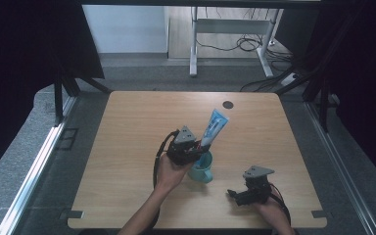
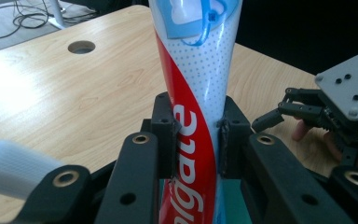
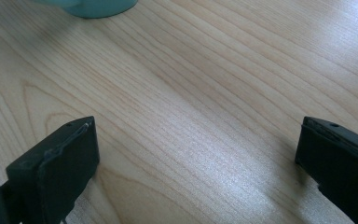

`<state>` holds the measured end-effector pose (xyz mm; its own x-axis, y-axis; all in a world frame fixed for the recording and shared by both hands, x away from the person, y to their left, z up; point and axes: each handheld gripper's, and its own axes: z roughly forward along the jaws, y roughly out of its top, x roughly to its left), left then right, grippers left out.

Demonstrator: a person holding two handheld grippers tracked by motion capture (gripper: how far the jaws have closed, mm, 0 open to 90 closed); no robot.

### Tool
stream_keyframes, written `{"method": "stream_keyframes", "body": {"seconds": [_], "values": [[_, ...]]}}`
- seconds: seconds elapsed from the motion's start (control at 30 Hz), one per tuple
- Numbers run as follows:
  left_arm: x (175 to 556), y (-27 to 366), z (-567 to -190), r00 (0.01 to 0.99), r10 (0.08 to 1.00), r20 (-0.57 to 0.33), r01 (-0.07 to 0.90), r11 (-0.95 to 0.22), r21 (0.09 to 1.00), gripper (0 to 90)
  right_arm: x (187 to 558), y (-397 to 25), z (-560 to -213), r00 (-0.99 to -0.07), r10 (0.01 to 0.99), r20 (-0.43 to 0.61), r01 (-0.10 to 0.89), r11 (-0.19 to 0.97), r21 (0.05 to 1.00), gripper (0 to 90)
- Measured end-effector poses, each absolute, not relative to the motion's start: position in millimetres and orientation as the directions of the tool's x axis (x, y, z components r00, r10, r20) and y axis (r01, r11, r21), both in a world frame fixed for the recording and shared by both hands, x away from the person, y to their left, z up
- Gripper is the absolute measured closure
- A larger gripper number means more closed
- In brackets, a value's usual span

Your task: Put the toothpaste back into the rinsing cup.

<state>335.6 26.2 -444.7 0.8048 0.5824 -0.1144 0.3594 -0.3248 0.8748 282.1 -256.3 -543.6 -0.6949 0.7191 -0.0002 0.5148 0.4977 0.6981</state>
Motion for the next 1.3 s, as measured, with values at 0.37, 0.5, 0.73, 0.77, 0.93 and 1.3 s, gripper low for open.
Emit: {"method": "stream_keyframes", "body": {"seconds": [0.37,0.5,0.73,0.77,0.93,1.3], "values": [[331.3,25.9,-459.8,0.797,0.592,-0.119,0.368,-0.319,0.873,72.7,282.1,-256.4,-543.4,-0.696,0.718,0.001,0.516,0.499,0.696,0.0],[329.3,24.4,-462.9,0.795,0.596,-0.112,0.365,-0.322,0.874,72.6,282.1,-256.2,-543.5,-0.695,0.719,0.003,0.517,0.497,0.697,0.0],[327.5,23.0,-465.1,0.794,0.599,-0.103,0.361,-0.328,0.873,72.4,282.1,-256.3,-543.5,-0.695,0.719,0.002,0.517,0.497,0.697,0.0],[327.1,22.2,-465.5,0.793,0.601,-0.1,0.361,-0.331,0.872,72.3,282.1,-256.3,-543.5,-0.695,0.719,0.003,0.517,0.497,0.697,0.0],[326.8,21.1,-467.3,0.792,0.603,-0.094,0.364,-0.344,0.866,72.1,282.1,-256.3,-543.5,-0.695,0.719,0.003,0.516,0.497,0.697,0.0],[326.9,20.7,-469.8,0.793,0.601,-0.098,0.38,-0.363,0.851,71.1,282.0,-256.1,-543.7,-0.694,0.72,0.003,0.517,0.495,0.698,0.0]]}}
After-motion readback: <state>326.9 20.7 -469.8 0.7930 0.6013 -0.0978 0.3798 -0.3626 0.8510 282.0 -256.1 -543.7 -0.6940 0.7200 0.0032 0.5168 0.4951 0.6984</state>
